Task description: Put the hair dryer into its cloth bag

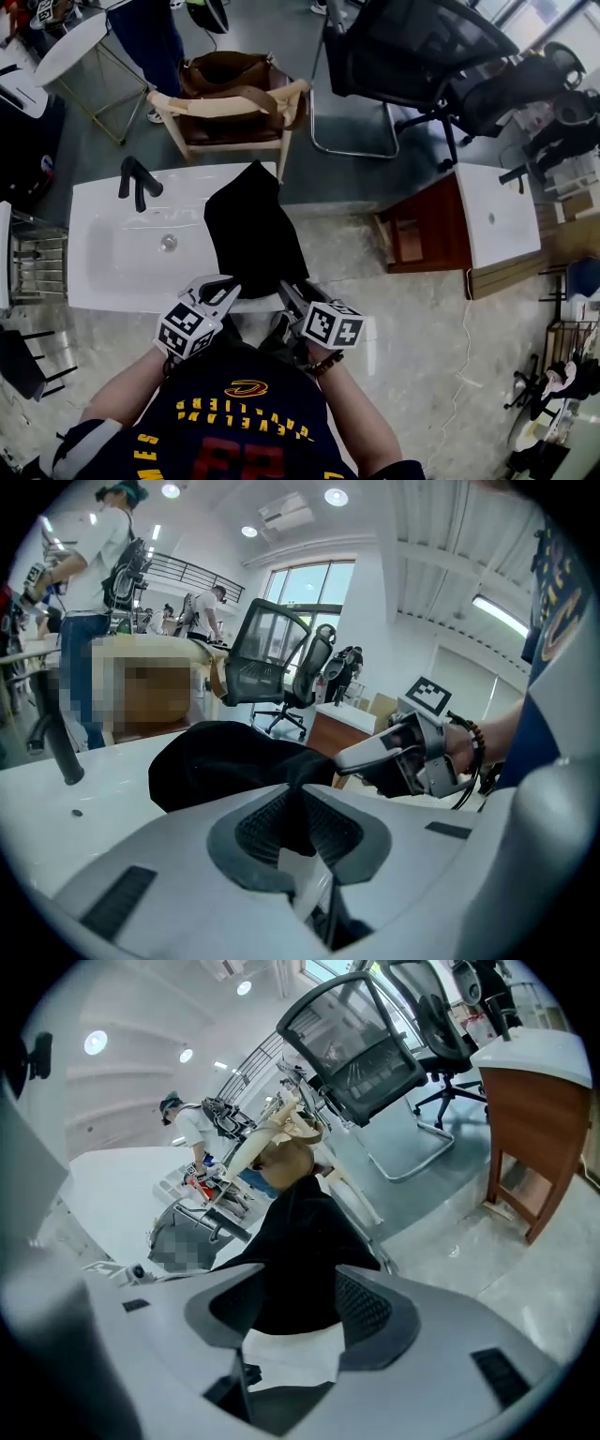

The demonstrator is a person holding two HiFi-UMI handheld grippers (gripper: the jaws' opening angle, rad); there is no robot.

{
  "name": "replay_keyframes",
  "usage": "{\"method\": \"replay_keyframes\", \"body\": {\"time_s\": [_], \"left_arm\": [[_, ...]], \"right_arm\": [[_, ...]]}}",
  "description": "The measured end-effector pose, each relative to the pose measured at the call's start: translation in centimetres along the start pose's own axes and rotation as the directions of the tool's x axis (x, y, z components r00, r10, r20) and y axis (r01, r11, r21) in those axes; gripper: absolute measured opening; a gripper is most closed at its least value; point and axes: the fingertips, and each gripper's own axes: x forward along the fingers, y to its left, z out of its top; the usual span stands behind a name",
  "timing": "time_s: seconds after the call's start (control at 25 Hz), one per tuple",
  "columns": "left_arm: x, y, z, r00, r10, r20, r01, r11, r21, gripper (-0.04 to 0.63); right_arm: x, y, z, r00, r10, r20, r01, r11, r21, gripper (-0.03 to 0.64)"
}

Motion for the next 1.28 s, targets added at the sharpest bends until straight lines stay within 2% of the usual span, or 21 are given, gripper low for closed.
{"method": "replay_keyframes", "body": {"time_s": [0.08, 0.16, 0.28, 0.36, 0.44, 0.52, 0.56, 0.6, 0.68, 0.76, 0.84, 0.96, 1.08, 1.28], "left_arm": [[-0.3, -0.7, -0.2, 1.000, 0.028, -0.011, -0.027, 0.997, 0.066, 0.018], [-0.7, -1.7, -0.2, 0.998, 0.052, -0.023, -0.047, 0.984, 0.175, 0.023], [-1.2, -3.1, -0.3, 0.997, 0.064, -0.039, -0.048, 0.945, 0.323, 0.035], [-2.2, -3.0, 0.5, 0.997, 0.071, -0.018, -0.061, 0.937, 0.344, 0.035], [-4.2, -1.9, 2.3, 0.996, 0.078, 0.045, -0.089, 0.948, 0.307, 0.035], [-7.1, -0.2, 5.1, 0.984, 0.093, 0.153, -0.120, 0.977, 0.177, 0.035], [-8.8, 0.8, 7.0, 0.968, 0.108, 0.225, -0.130, 0.988, 0.083, 0.035], [-10.7, 1.7, 9.2, 0.944, 0.133, 0.303, -0.138, 0.990, -0.006, 0.035], [-14.1, 2.8, 13.2, 0.881, 0.187, 0.434, -0.152, 0.982, -0.113, 0.035], [-16.2, 2.9, 15.8, 0.838, 0.212, 0.503, -0.168, 0.977, -0.132, 0.034], [-17.1, 2.2, 17.1, 0.818, 0.212, 0.534, -0.167, 0.977, -0.131, 0.032], [-17.0, 0.7, 17.9, 0.814, 0.190, 0.548, -0.135, 0.981, -0.139, 0.028], [-15.8, -0.2, 17.4, 0.831, 0.157, 0.534, -0.091, 0.985, -0.148, 0.028], [-14.4, 0.4, 16.7, 0.853, 0.138, 0.504, -0.069, 0.986, -0.154, 0.028]], "right_arm": [[-1.2, 0.4, -0.2, 1.000, 0.008, 0.003, -0.008, 1.000, -0.022, 0.229], [-2.3, 1.1, -0.1, 1.000, 0.012, 0.002, -0.012, 0.998, -0.069, 0.229], [-3.3, 2.6, 0.6, 1.000, -0.022, 0.010, 0.024, 0.967, -0.253, 0.229], [-3.5, 4.2, 1.4, 1.000, -0.019, 0.024, 0.027, 0.927, -0.374, 0.229], [-3.6, 6.3, 2.4, 0.999, 0.016, 0.039, 0.002, 0.903, -0.429, 0.229], [-3.8, 8.3, 3.5, 0.997, 0.052, 0.055, -0.021, 0.889, -0.457, 0.227], [-4.0, 9.4, 4.3, 0.995, 0.073, 0.067, -0.033, 0.881, -0.471, 0.222], [-4.3, 10.6, 5.1, 0.992, 0.099, 0.082, -0.047, 0.872, -0.487, 0.188], [-5.0, 13.1, 6.7, 0.980, 0.159, 0.116, -0.077, 0.853, -0.516, 0.084], [-5.8, 15.5, 8.1, 0.967, 0.211, 0.145, -0.102, 0.837, -0.538, 0.015], [-6.4, 17.6, 9.1, 0.956, 0.244, 0.165, -0.113, 0.821, -0.560, 0.008], [-7.3, 19.7, 10.1, 0.939, 0.270, 0.213, -0.088, 0.787, -0.611, 0.008], [-7.9, 20.4, 10.3, 0.928, 0.270, 0.255, -0.043, 0.759, -0.649, 0.008], [-7.8, 20.3, 9.7, 0.927, 0.256, 0.274, -0.016, 0.757, -0.654, 0.008]]}}
